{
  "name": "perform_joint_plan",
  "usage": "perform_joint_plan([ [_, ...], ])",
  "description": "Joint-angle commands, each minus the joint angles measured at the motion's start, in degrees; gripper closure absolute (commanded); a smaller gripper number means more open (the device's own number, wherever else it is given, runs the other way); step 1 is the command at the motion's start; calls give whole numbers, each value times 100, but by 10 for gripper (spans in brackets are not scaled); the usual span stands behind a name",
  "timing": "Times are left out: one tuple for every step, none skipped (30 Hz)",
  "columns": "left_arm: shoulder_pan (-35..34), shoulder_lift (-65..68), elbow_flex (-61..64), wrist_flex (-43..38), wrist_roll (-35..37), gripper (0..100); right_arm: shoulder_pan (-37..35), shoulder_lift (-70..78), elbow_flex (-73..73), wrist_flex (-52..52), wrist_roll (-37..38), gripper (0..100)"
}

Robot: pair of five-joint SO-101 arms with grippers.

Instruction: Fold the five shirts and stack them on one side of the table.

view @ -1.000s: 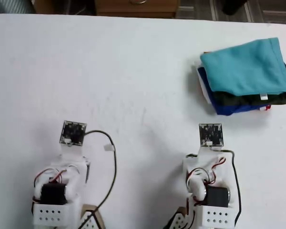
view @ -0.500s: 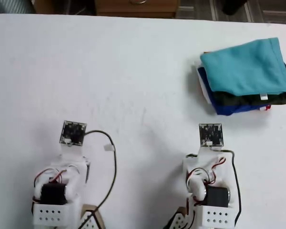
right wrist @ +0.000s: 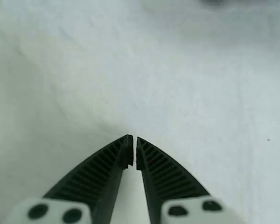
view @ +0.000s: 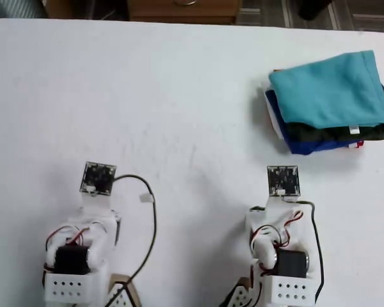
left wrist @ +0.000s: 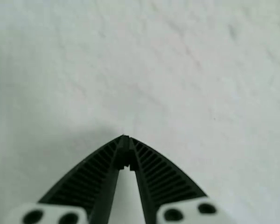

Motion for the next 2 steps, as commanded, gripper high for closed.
perform_joint_plan([
  [-44, -158, 119, -97, 26, 973, -31, -84, 44, 48, -26, 979],
  [-44, -158, 119, -97, 26, 973, -31, -84, 44, 48, -26, 979],
])
